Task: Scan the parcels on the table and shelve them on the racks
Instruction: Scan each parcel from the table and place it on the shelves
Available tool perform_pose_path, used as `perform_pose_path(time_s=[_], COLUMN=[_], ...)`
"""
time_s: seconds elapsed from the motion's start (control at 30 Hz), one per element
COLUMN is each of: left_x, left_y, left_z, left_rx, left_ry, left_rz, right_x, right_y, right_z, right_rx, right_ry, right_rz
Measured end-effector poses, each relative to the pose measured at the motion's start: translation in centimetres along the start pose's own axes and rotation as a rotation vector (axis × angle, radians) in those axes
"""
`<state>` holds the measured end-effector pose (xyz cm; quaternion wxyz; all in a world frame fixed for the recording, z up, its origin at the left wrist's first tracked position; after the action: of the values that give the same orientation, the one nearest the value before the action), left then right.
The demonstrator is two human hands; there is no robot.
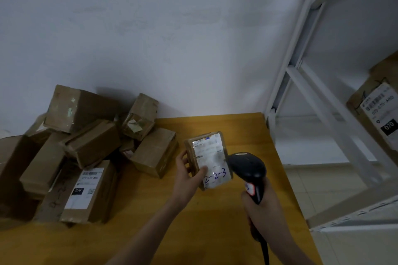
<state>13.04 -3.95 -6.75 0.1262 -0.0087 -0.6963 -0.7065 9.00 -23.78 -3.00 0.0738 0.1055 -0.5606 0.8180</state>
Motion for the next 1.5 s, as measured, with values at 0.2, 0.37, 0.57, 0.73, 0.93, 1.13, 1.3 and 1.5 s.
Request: perform_pose_path(time_s=[0.2, 0.37, 0.57, 0.73, 0.93, 1.13, 1.3, 1.5], left_x=[1.7, 2.4, 2.4, 3.6, 8.2, 16.4, 25.0, 34.4], left_y=[-0.7, -1.2, -2.4, -2.4, -0.6, 0.1, -0.2, 0.3], left_z=[2.9, 4.0, 2.4, -2.4, -11.9, -24.4, -35.5, -48.6], left_rx=[0.027, 0.039, 0.008, -0.037, -0.073, -0.136, -0.191, -0.232], left_ry=[0.032, -0.018, -0.132, -0.244, -0.488, -0.68, -0.861, -1.058], left_rz=[0.056, 0.056, 0.034, 0.015, 0.022, -0.008, 0.029, -0.001], right_x=[-6.3, -9.1, -8.9, -4.3, 6.4, 15.8, 25.8, 34.8], right_y=[13.4, 18.0, 19.7, 15.8, 9.2, 13.0, 18.1, 23.5], right_z=[-3.4, -5.6, -5.7, -1.7, 6.4, 17.0, 26.3, 37.5], right_rx=[0.159, 0.177, 0.194, 0.223, -0.506, -0.634, -0.651, -0.595], right_ry=[0.012, -0.02, 0.028, 0.347, 0.192, 0.384, 0.531, 0.673], right_rz=[-0.294, -0.336, -0.319, -0.167, 0.109, 0.094, 0.002, -0.034])
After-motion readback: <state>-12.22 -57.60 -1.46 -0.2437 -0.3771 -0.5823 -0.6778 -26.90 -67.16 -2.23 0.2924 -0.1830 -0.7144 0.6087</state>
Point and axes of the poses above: each hand's wrist, its own x-axis away from the middle knuckle, its own z-axis out of the back of the hand, y = z × x, the point moved 4 cm from there along -x, towards the middle knuckle, and after that the axes turned 3 degrees about x, right-handed, at the moved point
